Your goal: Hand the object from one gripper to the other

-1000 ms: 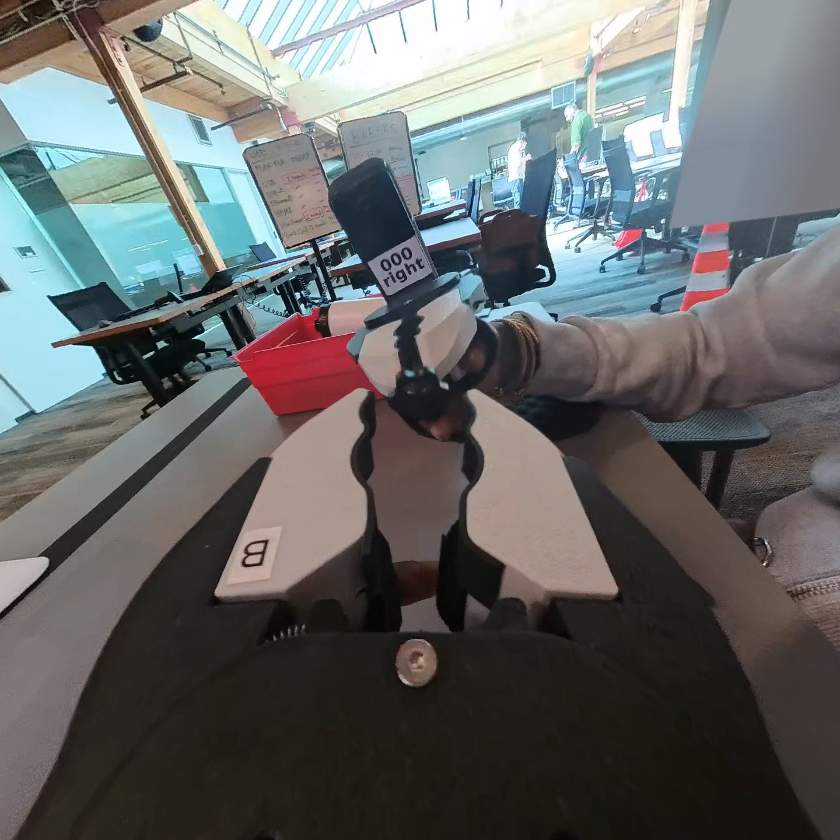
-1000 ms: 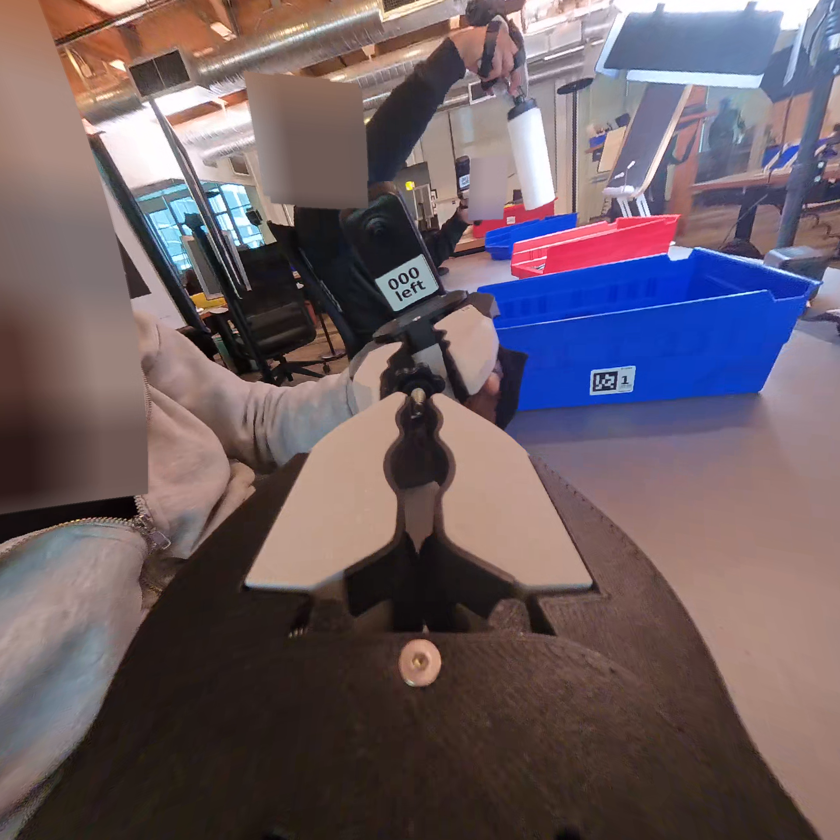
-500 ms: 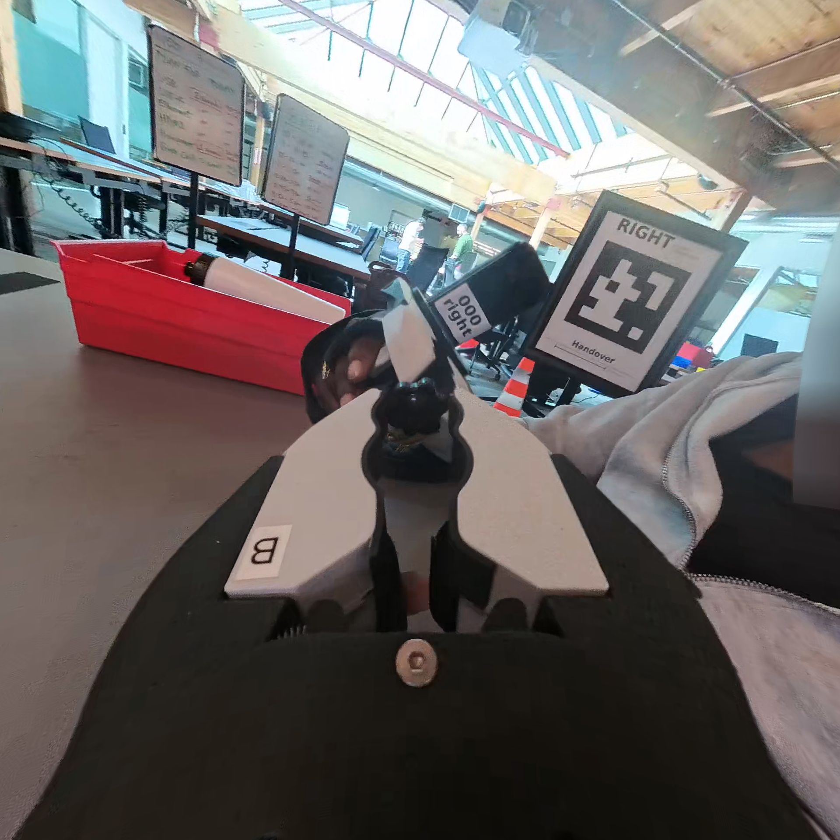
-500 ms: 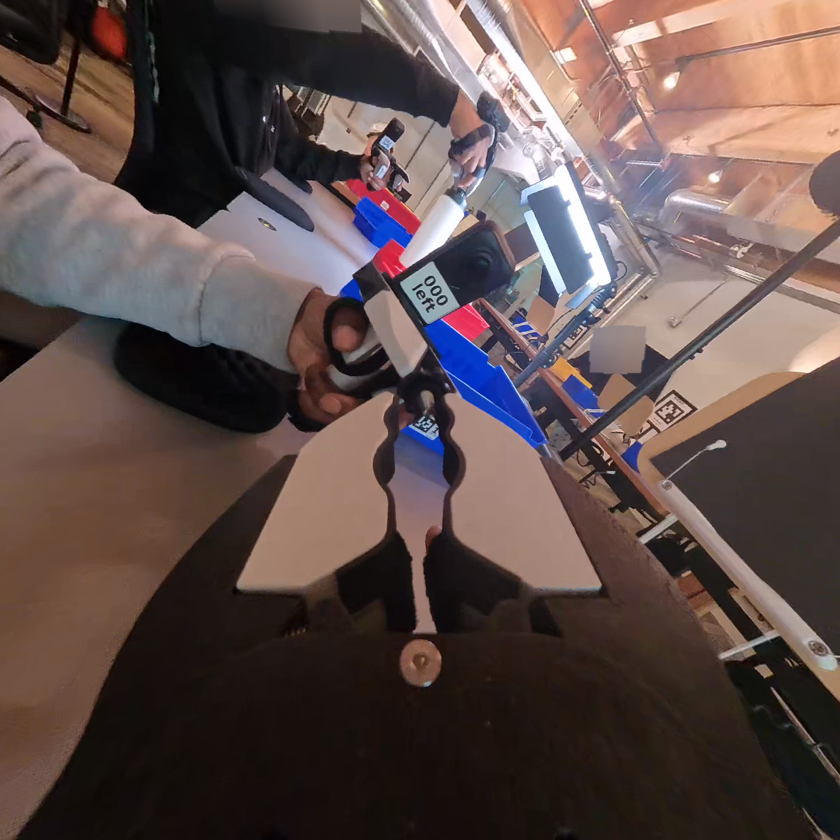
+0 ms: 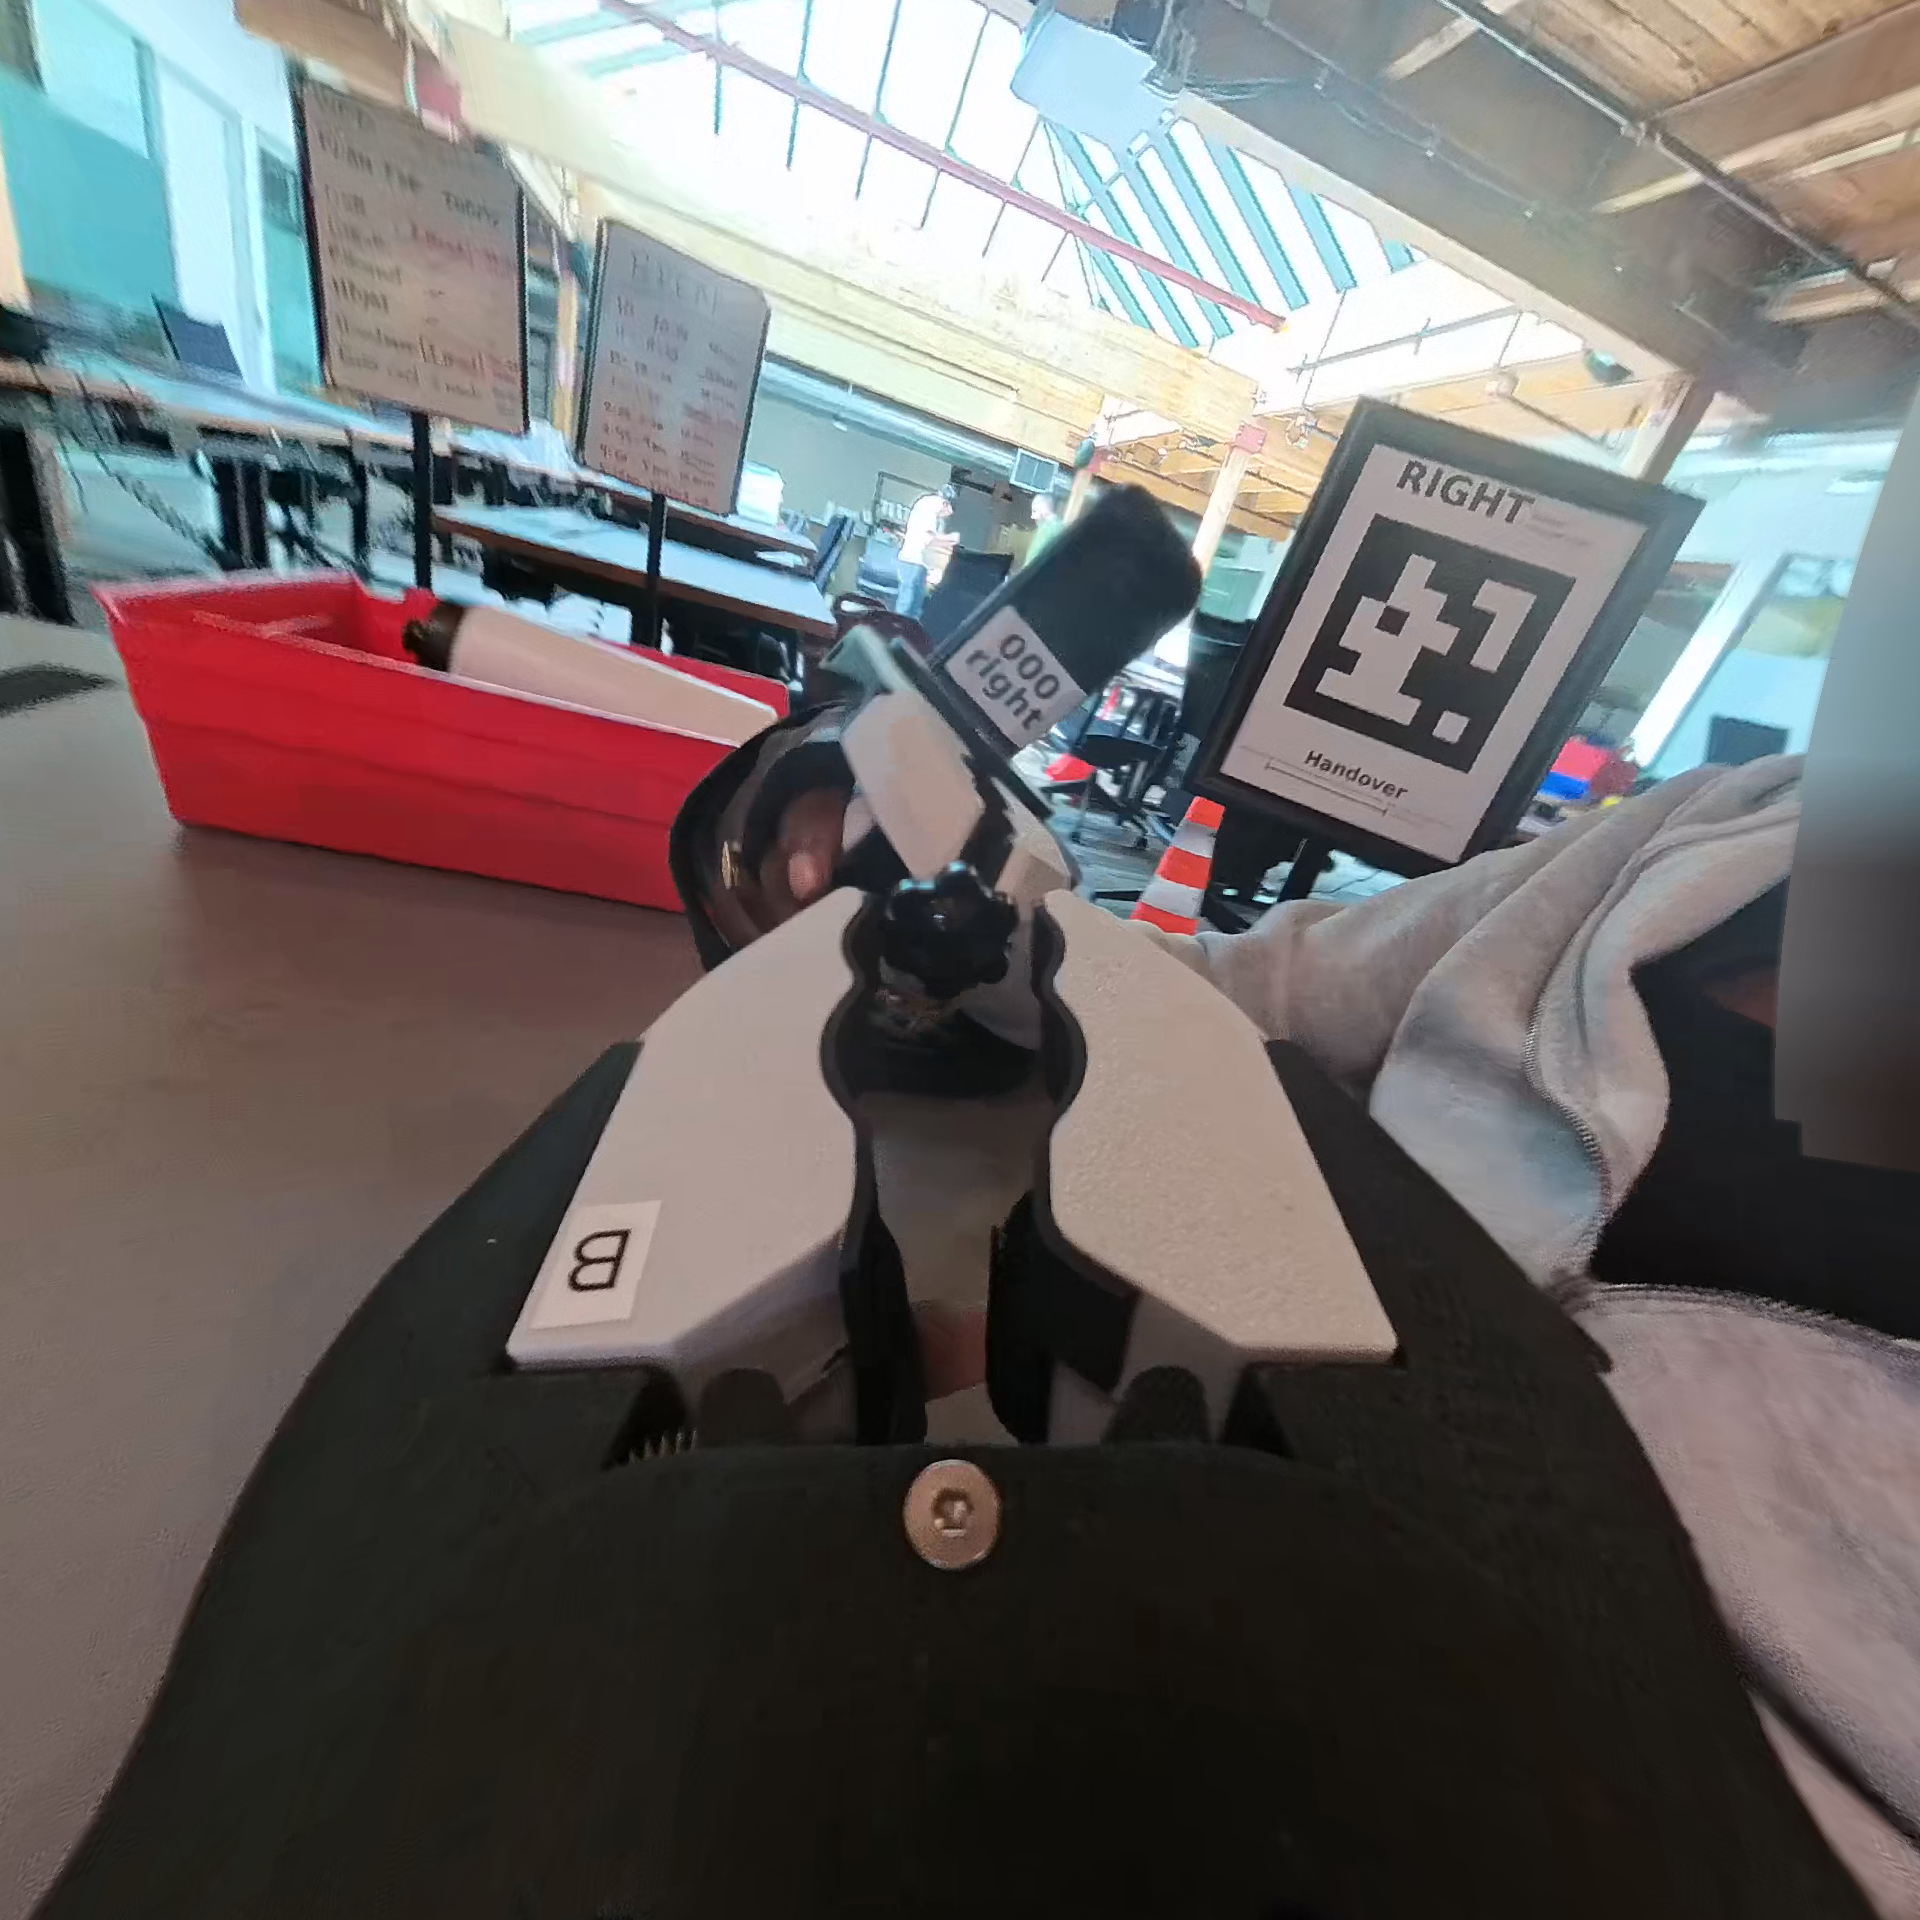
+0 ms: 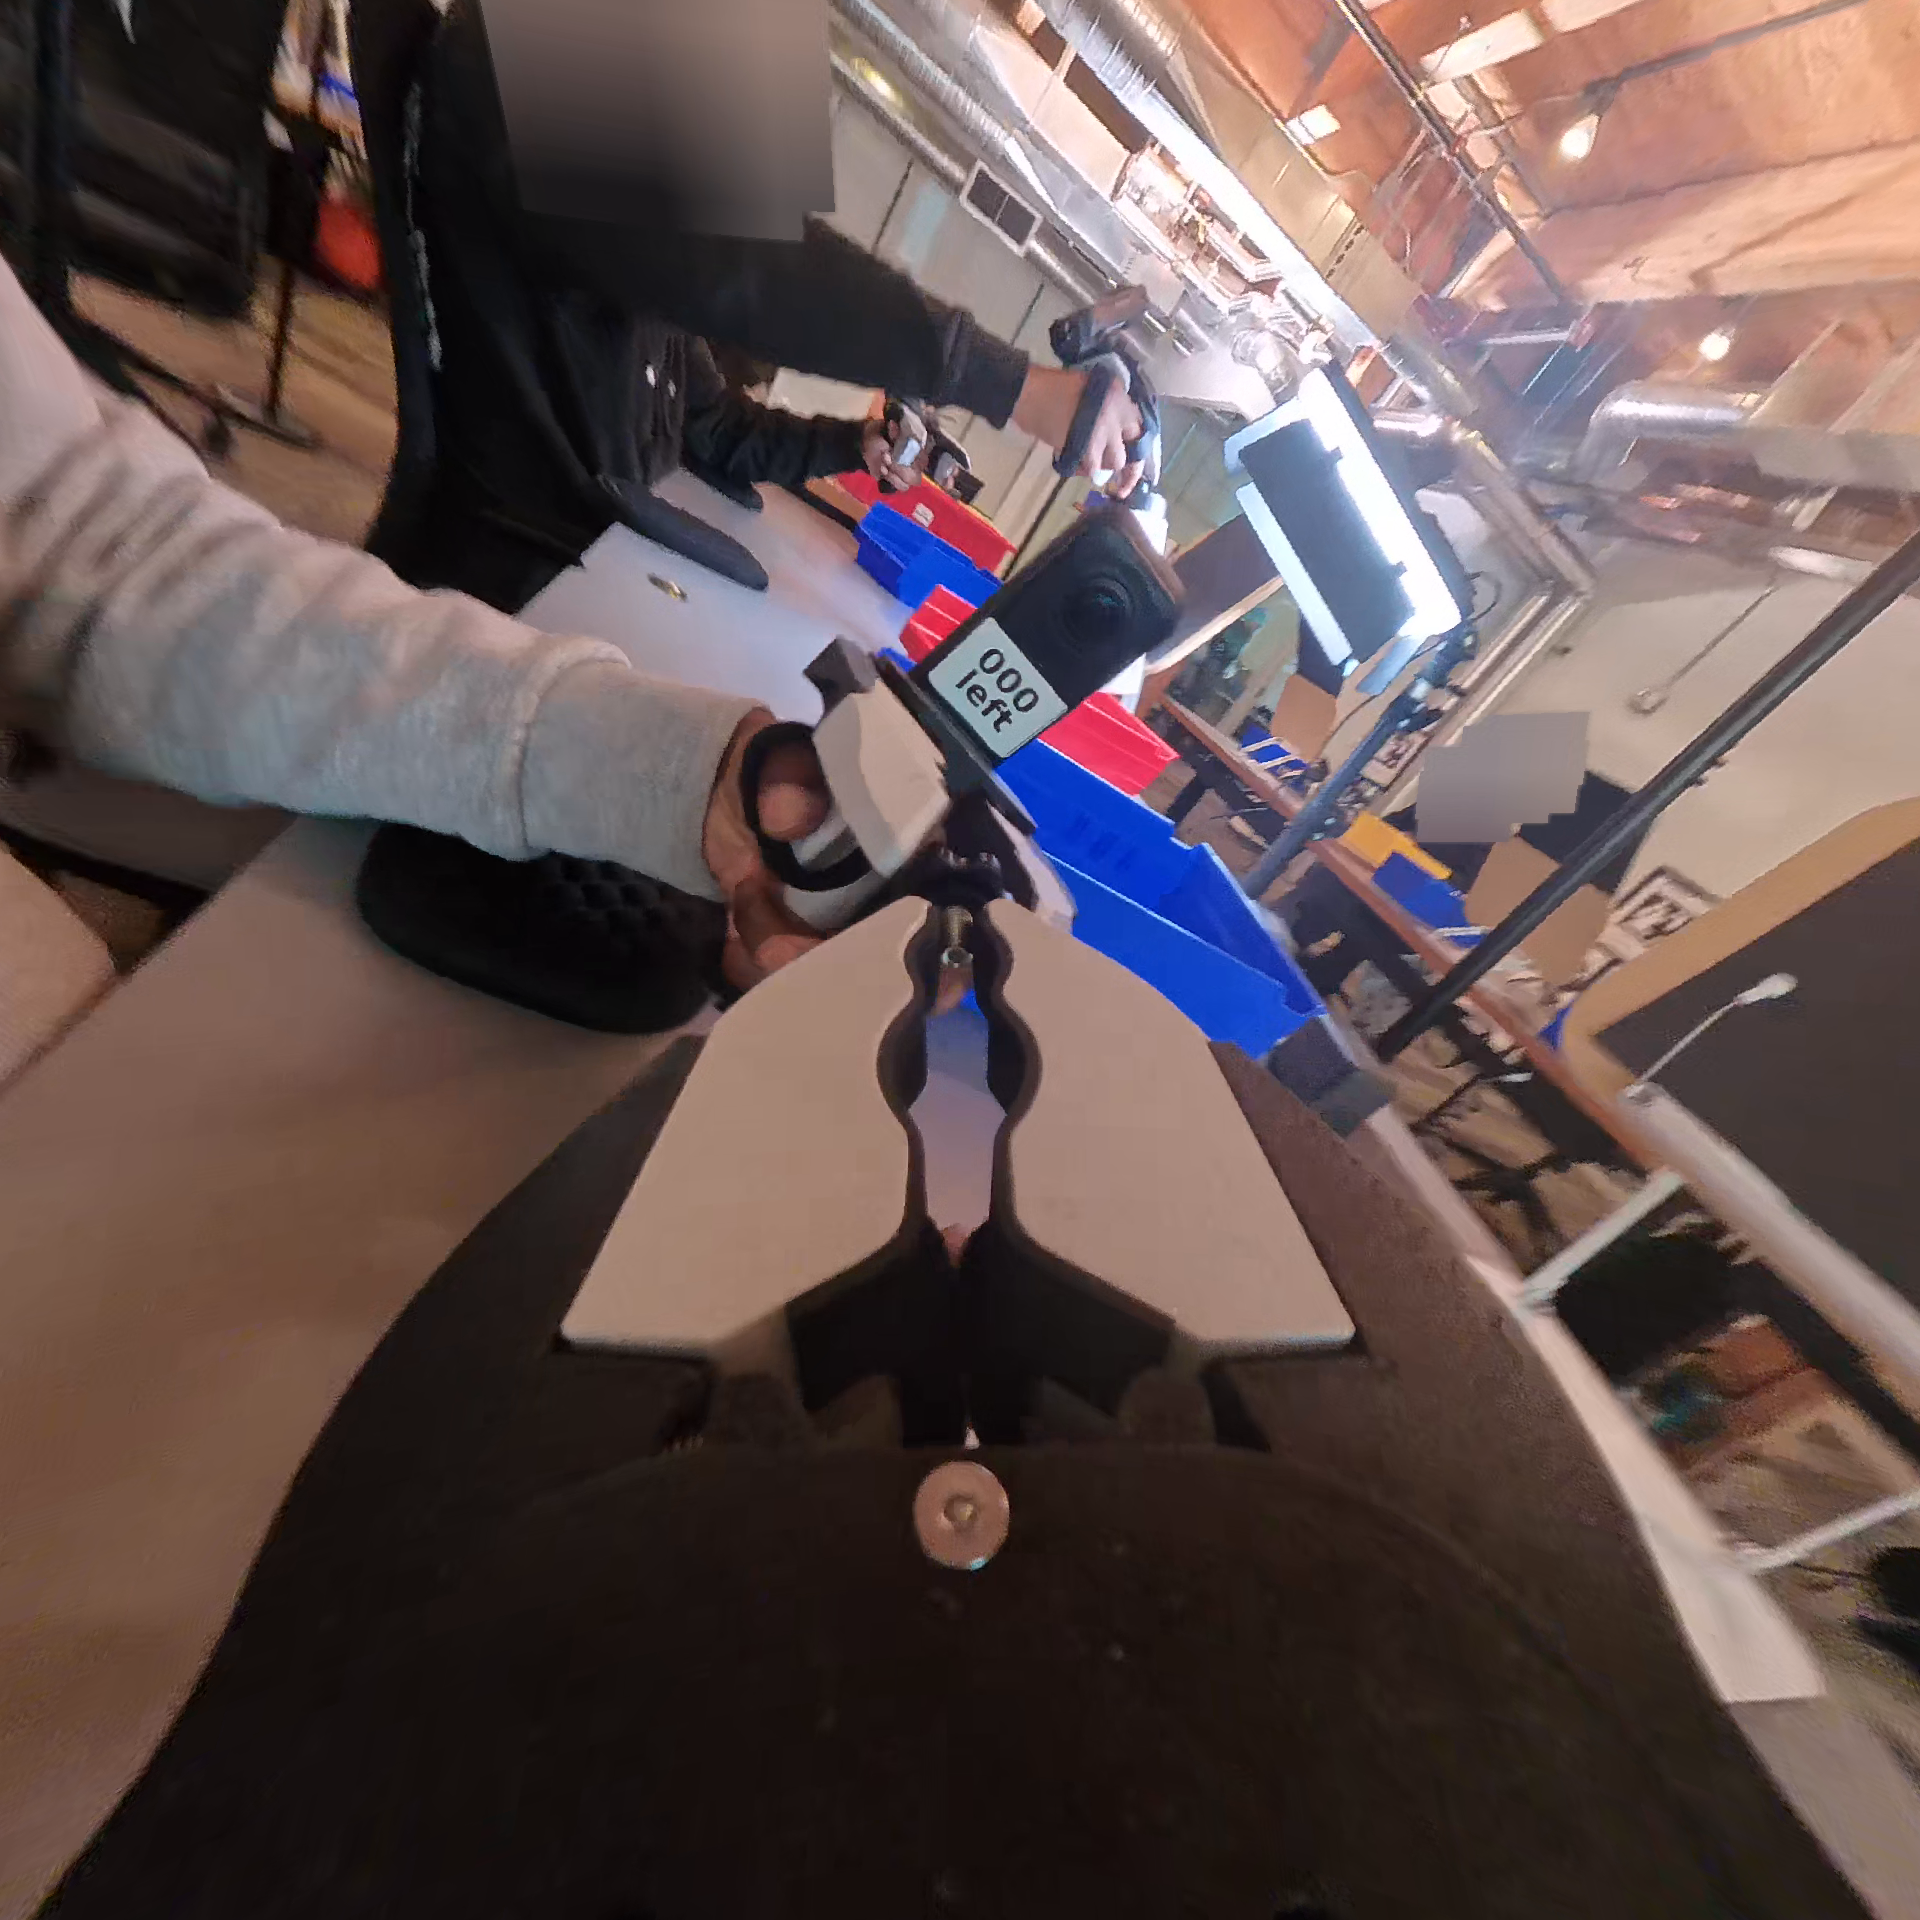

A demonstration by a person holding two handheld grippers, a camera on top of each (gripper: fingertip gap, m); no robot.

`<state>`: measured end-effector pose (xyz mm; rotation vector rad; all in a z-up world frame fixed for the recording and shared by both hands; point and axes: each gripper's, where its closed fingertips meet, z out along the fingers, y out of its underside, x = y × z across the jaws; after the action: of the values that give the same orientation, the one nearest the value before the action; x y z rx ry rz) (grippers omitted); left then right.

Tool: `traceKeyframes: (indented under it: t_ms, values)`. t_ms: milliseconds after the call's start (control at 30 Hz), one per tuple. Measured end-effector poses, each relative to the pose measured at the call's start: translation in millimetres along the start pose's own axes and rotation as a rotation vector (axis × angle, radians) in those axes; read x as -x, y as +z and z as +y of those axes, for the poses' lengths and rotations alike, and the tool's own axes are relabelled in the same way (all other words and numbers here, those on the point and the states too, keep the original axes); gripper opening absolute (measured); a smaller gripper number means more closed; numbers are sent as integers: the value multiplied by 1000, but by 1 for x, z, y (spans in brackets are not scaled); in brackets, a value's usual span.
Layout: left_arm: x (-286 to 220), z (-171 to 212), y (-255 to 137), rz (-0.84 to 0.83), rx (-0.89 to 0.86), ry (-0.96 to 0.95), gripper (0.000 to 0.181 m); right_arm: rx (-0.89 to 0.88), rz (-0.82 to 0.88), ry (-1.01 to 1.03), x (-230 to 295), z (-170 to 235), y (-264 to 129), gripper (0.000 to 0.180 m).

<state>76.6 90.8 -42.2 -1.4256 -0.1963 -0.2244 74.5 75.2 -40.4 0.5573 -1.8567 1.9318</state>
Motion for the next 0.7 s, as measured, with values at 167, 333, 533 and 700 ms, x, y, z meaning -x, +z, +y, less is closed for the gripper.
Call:
traceKeyframes:
  t_ms: [167, 333, 533, 700]
  values:
    - [1, -2, 3, -132, 21, 386, 46, -61, -78, 359, -7, 0, -2, 6]
    - [9, 3, 5, -225, 88, 570, 33, -119, -188, 700, -8, -1, -4, 5]
    - [10, 4, 3, -190, 95, 417, 23, -98, -183, 659, -6, 1, -2, 6]
    - [6, -1, -1, -82, 21, 109, 23, -86, -48, 266, -7, -5, -4, 17]
